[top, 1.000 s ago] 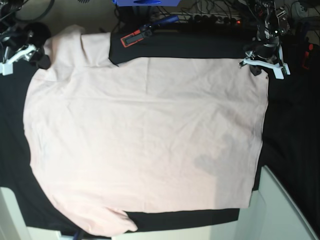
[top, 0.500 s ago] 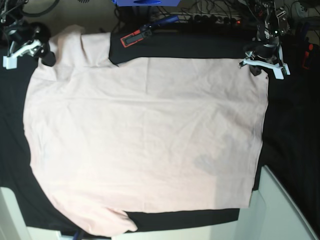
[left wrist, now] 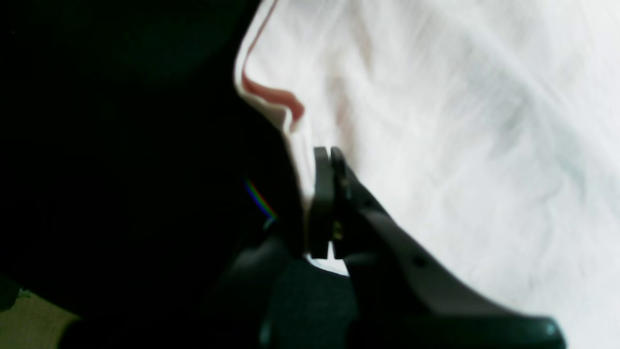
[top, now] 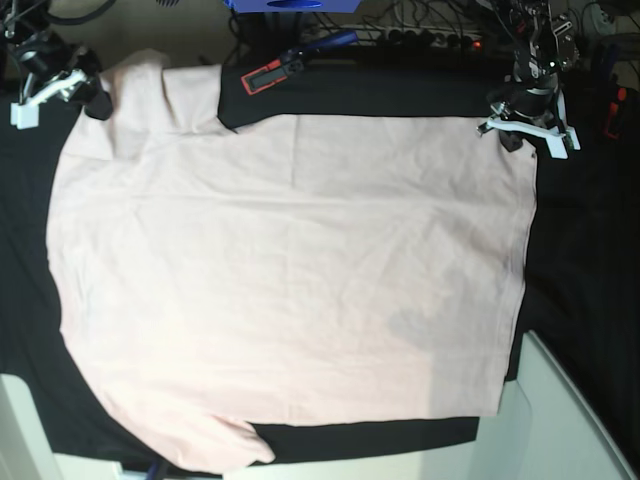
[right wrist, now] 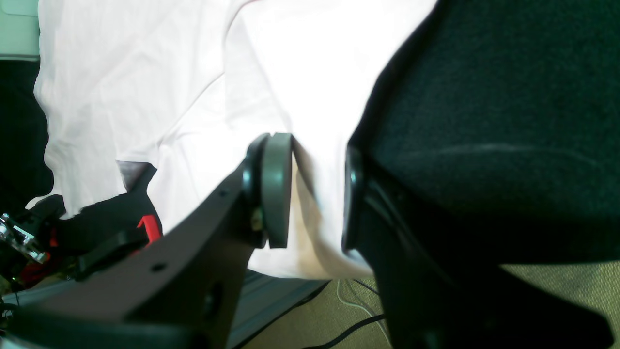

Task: Fold the T-shirt properly
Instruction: 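Lift the gripped shirt edge with both grippers, then drag the held edge across the shirt toward the opposite side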

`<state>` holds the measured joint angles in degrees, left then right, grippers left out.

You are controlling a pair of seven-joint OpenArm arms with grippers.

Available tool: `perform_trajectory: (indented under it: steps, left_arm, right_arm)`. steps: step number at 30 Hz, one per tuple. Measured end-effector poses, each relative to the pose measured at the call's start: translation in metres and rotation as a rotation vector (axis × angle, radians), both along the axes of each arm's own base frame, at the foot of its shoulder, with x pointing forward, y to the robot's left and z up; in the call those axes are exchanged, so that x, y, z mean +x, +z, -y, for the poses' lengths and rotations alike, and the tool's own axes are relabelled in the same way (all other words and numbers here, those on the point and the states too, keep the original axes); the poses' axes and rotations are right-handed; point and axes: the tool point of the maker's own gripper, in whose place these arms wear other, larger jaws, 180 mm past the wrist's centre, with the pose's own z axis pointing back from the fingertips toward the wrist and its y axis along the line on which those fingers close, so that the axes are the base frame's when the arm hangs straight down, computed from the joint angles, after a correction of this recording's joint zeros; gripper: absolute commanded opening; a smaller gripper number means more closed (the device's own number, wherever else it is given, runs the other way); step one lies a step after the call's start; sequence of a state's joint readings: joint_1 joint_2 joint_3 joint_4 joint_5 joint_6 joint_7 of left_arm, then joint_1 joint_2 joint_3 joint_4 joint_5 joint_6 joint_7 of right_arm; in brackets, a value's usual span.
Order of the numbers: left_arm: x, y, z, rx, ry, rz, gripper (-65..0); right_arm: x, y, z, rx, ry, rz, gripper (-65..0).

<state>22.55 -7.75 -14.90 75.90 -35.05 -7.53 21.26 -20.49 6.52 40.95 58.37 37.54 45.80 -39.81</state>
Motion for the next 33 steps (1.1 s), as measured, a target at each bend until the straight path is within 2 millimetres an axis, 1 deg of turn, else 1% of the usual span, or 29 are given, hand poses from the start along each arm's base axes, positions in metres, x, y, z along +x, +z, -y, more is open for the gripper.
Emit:
perform_trajectory:
  steps: [4,6,7,8,9,10,12,16,19,21,23,24,25,27,28,29,32,33]
  left_arm:
    - [0.0,0.0,0.0,0.0,0.0,-0.001,-65.0]
    - [0.0,0.0,0.0,0.0,0.0,-0.001,-65.0]
    - [0.0,0.0,0.0,0.0,0.0,-0.001,-65.0]
    - [0.0,0.0,0.0,0.0,-0.001,-0.001,-65.0]
    - [0.0,0.0,0.0,0.0,0.0,-0.001,-65.0]
    - [0.0,0.0,0.0,0.0,-0.001,-0.001,-65.0]
    - [0.0,0.0,0.0,0.0,-0.001,-0.002,-65.0]
    - [0.0,0.0,0.0,0.0,-0.002,-0.001,-65.0]
    - [-0.001,0.004,0.006,-0.009,-0.023,-0.018,-65.0]
    - [0.0,0.013,0.012,-0.008,-0.041,0.002,-65.0]
    - [0.009,0.026,0.013,0.006,-0.055,0.039,-65.0]
    - [0.014,0.033,0.013,0.016,-0.061,0.056,-65.0]
    - [0.021,0.039,0.013,0.024,-0.068,0.079,-65.0]
    - [0.03,0.049,0.013,0.031,-0.077,0.112,-65.0]
    - [0.032,0.052,0.014,0.032,-0.079,0.122,-65.0]
    - [0.032,0.052,0.014,0.033,-0.08,0.121,-65.0]
    - [0.03,0.051,0.013,0.035,-0.075,0.113,-65.0]
    - [0.031,0.051,0.013,0.035,-0.076,0.113,-65.0]
  right_arm:
    - [-0.009,-0.001,-0.002,0.009,-0.008,-0.011,-49.2]
    - [-0.01,-0.001,-0.002,0.011,-0.01,-0.011,-49.6]
    - [-0.01,-0.001,-0.002,0.011,-0.01,-0.012,-51.5]
    - [-0.01,-0.001,-0.002,0.011,-0.01,-0.012,-55.7]
    - [-0.012,-0.002,-0.003,0.013,0.0,-0.024,-61.7]
    - [-0.017,-0.003,-0.004,0.017,0.012,-0.042,-65.0]
    - [-0.018,-0.003,-0.004,0.018,0.011,-0.044,-63.8]
    - [-0.018,-0.002,-0.003,0.012,0.029,-0.052,-64.9]
    - [-0.02,0.004,0.0,-0.068,0.151,-0.112,-64.9]
    - [-0.022,0.01,0.003,-0.132,0.206,-0.155,-64.9]
    - [-0.028,0.014,0.004,-0.165,0.267,-0.207,-64.9]
    - [-0.041,0.013,0.008,-0.189,0.311,-0.29,-64.9]
    - [-0.063,0.008,0.016,-0.234,0.356,-0.423,-64.9]
    - [-0.077,0.01,0.015,-0.239,0.39,-0.481,-64.9]
    - [-0.076,0.012,0.016,-0.246,0.397,-0.483,-64.9]
    - [-0.07,0.013,0.019,-0.257,0.388,-0.476,-64.9]
    - [-0.032,0.019,0.025,-0.285,0.371,-0.388,-64.9]
    - [-0.024,0.022,0.027,-0.288,0.365,-0.36,-64.9]
